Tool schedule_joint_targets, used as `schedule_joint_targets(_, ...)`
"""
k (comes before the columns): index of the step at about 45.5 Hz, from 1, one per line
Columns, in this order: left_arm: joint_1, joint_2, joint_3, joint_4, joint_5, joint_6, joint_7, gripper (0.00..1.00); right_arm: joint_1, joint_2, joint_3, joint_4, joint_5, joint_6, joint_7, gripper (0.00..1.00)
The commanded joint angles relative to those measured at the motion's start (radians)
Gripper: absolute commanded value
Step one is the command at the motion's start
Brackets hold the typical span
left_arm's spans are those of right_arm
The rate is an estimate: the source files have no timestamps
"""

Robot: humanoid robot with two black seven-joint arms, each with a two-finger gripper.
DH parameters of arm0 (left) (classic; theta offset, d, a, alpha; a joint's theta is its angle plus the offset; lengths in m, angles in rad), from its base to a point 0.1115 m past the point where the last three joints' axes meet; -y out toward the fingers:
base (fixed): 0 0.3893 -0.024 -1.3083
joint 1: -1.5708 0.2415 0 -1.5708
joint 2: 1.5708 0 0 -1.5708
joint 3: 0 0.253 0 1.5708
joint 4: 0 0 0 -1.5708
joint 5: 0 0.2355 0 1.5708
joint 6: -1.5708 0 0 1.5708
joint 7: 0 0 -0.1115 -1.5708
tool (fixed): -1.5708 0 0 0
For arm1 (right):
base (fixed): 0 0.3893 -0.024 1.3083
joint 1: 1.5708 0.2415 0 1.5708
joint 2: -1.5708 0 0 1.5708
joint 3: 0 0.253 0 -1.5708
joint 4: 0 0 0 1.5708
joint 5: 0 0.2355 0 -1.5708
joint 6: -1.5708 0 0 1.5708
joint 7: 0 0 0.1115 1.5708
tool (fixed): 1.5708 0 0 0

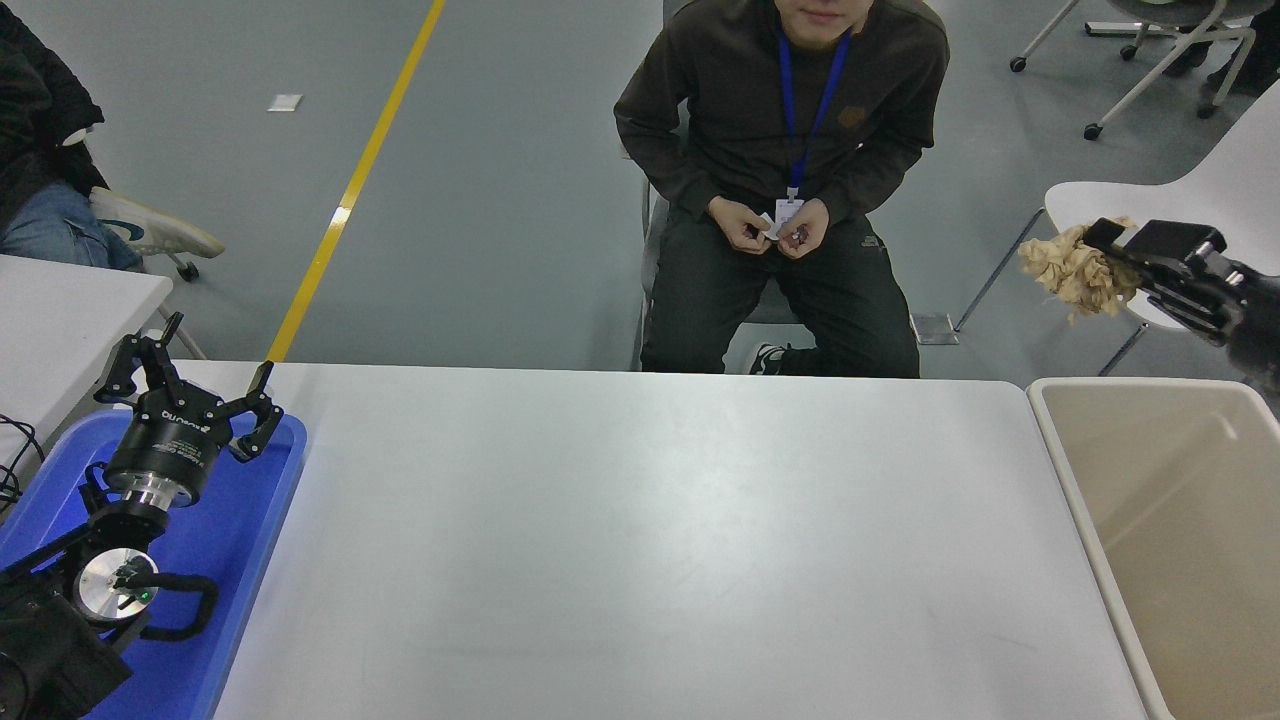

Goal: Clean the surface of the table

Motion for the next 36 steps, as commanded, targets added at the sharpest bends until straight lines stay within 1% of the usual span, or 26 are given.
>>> schedule_joint_targets(1, 0.000, 0.000, 0.000, 0.000, 0.000, 0.000, 0.000, 1.00, -0.018, 0.040, 0.003, -0.184, 0.153, 0.062, 0.040, 0.00)
schedule_joint_targets(10, 0.000, 0.000, 0.000, 0.000, 0.000, 0.002, 0.000, 1.00, -0.030, 0.120, 0.018, -0.328, 0.270, 0.084, 0.061, 0.00)
schedule_joint_targets(17, 0.000, 0.000, 0.000, 0.000, 0.000, 0.002, 0.000, 1.00, -0.054, 0.188, 0.041, -0.434, 0.280, 0.093, 0.061, 0.00)
schedule_joint_targets(20, 0.000, 0.000, 0.000, 0.000, 0.000, 0.000, 0.000, 1.00, -0.067, 0.215, 0.053, -0.481, 0.280, 0.116, 0.063, 0.00)
schedule_joint_targets(27, 0.000, 0.000, 0.000, 0.000, 0.000, 0.000, 0.000, 1.00, -0.082, 0.316, 0.105, -0.693, 0.285, 0.202, 0.061, 0.00)
schedule_joint_targets(30, 0.000, 0.000, 0.000, 0.000, 0.000, 0.000, 0.000, 1.00, -0.088, 0.346, 0.122, -0.774, 0.285, 0.249, 0.063, 0.00)
schedule_joint_targets(36, 0.000, 0.000, 0.000, 0.000, 0.000, 0.000, 0.000, 1.00, -0.093, 0.395, 0.131, -0.917, 0.285, 0.304, 0.063, 0.00)
